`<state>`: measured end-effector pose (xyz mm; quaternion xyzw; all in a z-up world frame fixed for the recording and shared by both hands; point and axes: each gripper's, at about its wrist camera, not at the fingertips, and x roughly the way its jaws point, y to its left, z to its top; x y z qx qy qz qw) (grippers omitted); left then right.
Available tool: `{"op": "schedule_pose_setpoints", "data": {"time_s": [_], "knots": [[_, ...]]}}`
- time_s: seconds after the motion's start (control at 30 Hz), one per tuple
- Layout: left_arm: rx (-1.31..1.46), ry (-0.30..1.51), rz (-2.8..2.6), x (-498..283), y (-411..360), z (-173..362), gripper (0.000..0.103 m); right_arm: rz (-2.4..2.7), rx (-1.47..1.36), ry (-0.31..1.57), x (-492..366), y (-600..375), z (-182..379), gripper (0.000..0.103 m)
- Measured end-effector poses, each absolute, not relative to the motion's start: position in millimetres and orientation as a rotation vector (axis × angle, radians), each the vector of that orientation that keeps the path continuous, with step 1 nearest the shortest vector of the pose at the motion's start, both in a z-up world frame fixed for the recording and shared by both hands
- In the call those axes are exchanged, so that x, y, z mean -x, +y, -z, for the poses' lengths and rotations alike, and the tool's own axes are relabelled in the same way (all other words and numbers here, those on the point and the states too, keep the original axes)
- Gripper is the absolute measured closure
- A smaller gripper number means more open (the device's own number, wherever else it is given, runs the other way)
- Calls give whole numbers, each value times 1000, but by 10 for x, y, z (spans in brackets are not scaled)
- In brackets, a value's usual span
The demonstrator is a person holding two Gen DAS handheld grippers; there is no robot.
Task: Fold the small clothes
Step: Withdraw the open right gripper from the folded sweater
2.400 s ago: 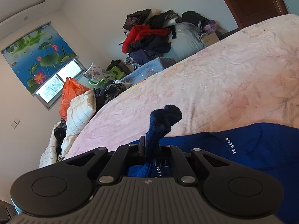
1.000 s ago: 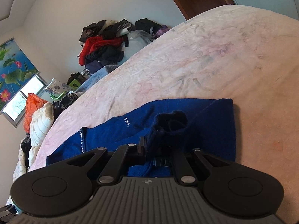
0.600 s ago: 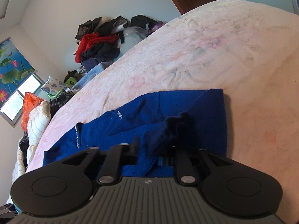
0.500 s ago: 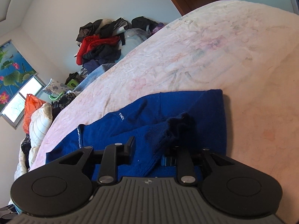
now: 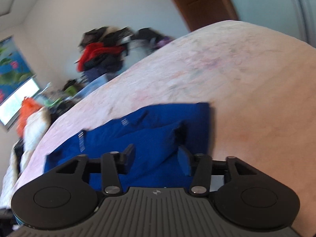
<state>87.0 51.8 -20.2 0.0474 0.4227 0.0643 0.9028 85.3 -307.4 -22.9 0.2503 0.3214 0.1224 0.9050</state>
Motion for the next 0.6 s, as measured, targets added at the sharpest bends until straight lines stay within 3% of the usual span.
{"op": "schedule_pose_setpoints", "data": {"time_s": [0.4,0.6], "knots": [[-89,870,-111,-522,551,118,2,-574,-281,626,-134,-2363,115,26],[-70,887,-141,-426,680,143,2,-672,-454,605,36,-2195,156,23]]}}
